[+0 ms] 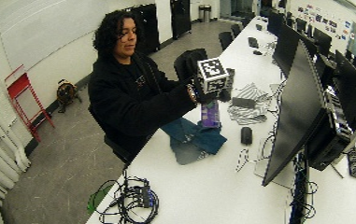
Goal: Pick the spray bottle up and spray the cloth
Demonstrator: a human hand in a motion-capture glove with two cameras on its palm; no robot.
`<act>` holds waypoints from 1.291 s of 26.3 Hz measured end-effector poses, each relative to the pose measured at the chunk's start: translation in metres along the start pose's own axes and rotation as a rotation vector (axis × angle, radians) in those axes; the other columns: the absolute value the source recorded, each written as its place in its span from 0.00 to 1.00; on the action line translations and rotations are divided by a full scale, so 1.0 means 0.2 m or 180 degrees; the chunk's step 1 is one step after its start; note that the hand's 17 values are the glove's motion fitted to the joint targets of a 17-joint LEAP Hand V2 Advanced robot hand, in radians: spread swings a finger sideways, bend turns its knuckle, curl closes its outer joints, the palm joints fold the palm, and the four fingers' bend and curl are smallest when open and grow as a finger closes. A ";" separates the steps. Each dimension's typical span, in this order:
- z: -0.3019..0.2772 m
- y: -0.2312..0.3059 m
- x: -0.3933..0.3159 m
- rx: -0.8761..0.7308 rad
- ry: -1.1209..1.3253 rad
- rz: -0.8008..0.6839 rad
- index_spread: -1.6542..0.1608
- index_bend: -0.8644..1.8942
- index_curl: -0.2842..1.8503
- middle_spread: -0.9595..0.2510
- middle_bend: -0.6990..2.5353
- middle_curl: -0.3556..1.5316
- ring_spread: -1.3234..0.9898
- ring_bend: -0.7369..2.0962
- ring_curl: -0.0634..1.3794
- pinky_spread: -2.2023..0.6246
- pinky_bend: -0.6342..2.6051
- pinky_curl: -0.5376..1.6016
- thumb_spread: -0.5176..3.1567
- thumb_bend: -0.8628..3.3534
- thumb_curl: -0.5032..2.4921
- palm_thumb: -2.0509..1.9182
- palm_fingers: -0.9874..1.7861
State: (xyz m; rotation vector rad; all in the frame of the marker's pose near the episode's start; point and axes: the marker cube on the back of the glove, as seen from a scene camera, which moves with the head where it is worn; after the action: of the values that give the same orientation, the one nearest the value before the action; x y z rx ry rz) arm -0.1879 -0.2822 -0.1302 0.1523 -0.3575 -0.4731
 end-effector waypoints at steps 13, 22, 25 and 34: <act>0.61 -0.19 0.03 0.0605 -0.1676 0.0164 0.75 0.43 0.39 0.60 0.38 0.45 0.47 0.46 0.36 0.67 0.32 0.43 0.20 0.20 0.43 0.74 0.85; 0.72 -0.21 0.11 0.0744 -0.1935 0.0250 0.75 0.43 0.39 0.60 0.38 0.45 0.47 0.46 0.36 0.67 0.32 0.43 0.20 0.20 0.43 0.74 0.85; 0.72 -0.22 0.15 0.0859 -0.1967 0.0272 0.75 0.43 0.39 0.60 0.38 0.45 0.47 0.46 0.36 0.67 0.32 0.43 0.20 0.20 0.43 0.74 0.85; 0.72 -0.23 0.18 0.0934 -0.1976 0.0207 0.74 0.42 0.39 0.59 0.38 0.45 0.46 0.47 0.36 0.67 0.32 0.43 0.21 0.19 0.43 0.74 0.85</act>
State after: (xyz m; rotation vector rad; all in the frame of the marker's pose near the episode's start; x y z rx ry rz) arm -0.2305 -0.3494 0.0044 0.2773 -1.0392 -0.3938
